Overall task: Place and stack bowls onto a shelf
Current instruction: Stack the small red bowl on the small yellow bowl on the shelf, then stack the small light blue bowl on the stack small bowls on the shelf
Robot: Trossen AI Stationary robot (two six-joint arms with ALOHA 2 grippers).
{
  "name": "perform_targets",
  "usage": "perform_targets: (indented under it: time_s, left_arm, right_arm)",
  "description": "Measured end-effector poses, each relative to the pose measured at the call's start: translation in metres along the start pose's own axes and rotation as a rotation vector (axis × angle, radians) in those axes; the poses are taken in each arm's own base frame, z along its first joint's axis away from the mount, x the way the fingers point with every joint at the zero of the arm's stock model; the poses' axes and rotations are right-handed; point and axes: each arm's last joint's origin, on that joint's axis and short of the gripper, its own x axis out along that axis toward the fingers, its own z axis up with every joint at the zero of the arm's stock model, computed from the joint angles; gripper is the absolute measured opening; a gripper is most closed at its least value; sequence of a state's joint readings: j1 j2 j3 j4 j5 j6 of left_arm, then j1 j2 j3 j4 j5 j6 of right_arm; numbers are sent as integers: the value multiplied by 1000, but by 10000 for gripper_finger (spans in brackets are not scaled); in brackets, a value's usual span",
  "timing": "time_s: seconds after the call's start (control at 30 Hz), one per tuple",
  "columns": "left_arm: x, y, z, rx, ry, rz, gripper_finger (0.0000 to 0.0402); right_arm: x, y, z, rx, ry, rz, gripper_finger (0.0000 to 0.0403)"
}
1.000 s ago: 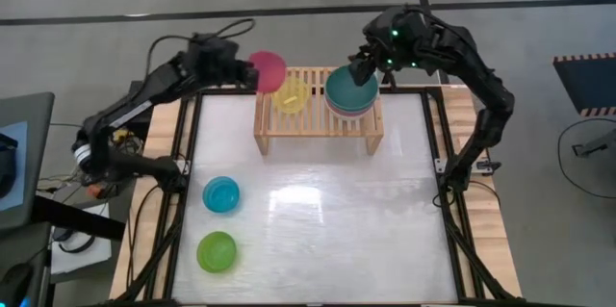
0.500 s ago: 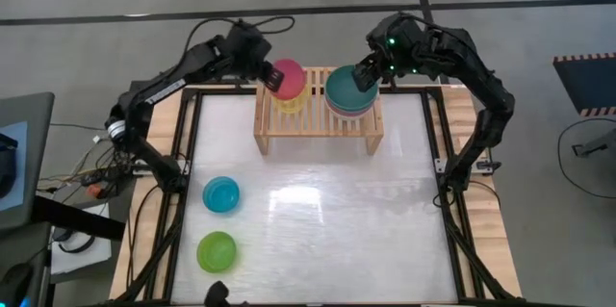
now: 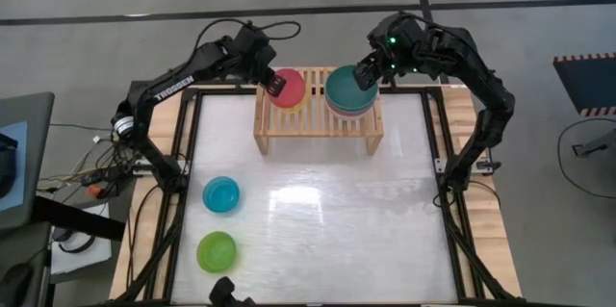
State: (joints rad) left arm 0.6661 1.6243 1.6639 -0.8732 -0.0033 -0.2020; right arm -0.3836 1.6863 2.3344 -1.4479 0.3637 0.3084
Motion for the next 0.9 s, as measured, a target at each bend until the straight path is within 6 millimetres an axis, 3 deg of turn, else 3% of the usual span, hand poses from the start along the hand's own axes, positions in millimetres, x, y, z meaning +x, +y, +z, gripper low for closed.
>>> perform_targets:
  time_s: [0.33, 0.73, 0.9]
  left_arm:
    - [0, 2, 1, 9, 2, -37, 12]
    - [-1, 4, 2, -67, 1, -64, 129]
    - [-17, 3, 11, -57, -39, -72, 146]
  right_arm:
    - [-2, 6, -2, -9, -1, 16, 221]
    - [-5, 13, -5, -15, 6, 32, 221]
    - [-6, 14, -6, -21, 10, 34, 221]
